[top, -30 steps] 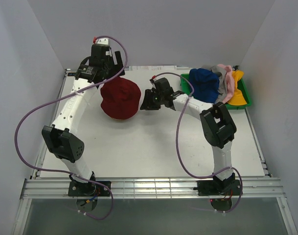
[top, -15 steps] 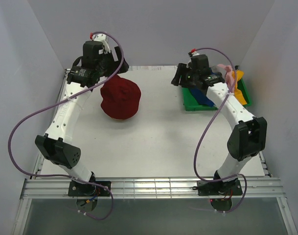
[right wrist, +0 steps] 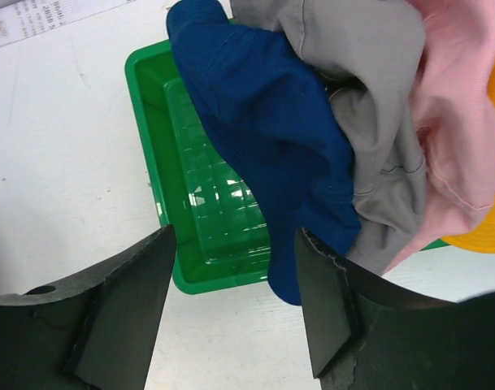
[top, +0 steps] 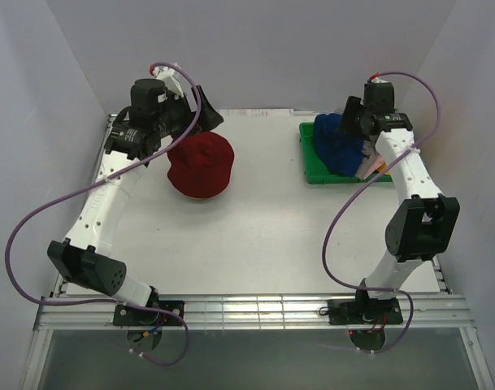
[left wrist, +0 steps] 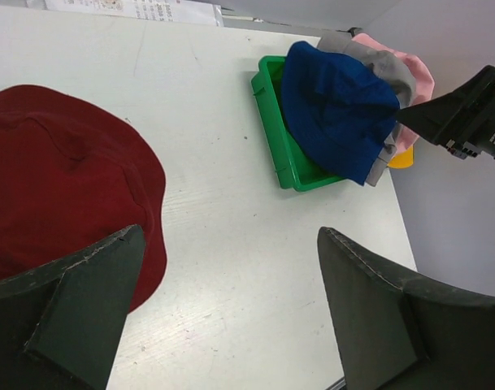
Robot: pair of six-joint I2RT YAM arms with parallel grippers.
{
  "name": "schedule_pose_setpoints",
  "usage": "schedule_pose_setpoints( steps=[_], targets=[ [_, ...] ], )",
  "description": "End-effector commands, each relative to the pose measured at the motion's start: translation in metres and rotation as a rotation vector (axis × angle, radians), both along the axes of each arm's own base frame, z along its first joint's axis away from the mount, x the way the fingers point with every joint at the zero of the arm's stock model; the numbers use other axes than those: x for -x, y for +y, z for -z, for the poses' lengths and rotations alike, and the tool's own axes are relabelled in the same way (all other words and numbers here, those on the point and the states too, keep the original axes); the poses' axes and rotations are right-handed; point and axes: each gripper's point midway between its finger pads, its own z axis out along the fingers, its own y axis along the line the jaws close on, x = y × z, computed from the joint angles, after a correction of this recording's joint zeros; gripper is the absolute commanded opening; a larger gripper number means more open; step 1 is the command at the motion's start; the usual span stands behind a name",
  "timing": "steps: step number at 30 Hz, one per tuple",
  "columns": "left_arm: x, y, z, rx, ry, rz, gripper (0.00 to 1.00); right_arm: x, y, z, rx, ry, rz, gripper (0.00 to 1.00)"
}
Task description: Stack the hats
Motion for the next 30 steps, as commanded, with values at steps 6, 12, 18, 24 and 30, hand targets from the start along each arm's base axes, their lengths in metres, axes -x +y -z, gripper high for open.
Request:
schedule_pose_setpoints(
  steps=[6, 12, 18, 24, 30],
  targets=[
    [0.019, -0.002, -0.013, 0.041, -0.031, 0.045, 0.97, -0.02, -0.022, 0.002, 0.151, -0.008, 0.039, 0.65],
    [0.022, -0.004, -0.011, 0.044, -0.03, 0.057, 0.97, -0.04, -0.03, 0.003, 0.215, -0.034, 0.035, 0.61],
    [0.025, -0.004, -0.01, 0.043, -0.028, 0.063, 0.97, -0.053, -0.038, 0.007, 0.269, -0.033, 0.041, 0.6],
    [0.024, -0.004, -0.013, 0.045, -0.037, 0.062, 0.97, -0.053, -0.041, 0.011, 0.276, -0.032, 0.045, 0.6],
    [0.024, -0.006, -0.008, 0.05, -0.017, 0.068, 0.97, -0.052, -0.044, 0.017, 0.289, -0.026, 0.044, 0.59]
  ],
)
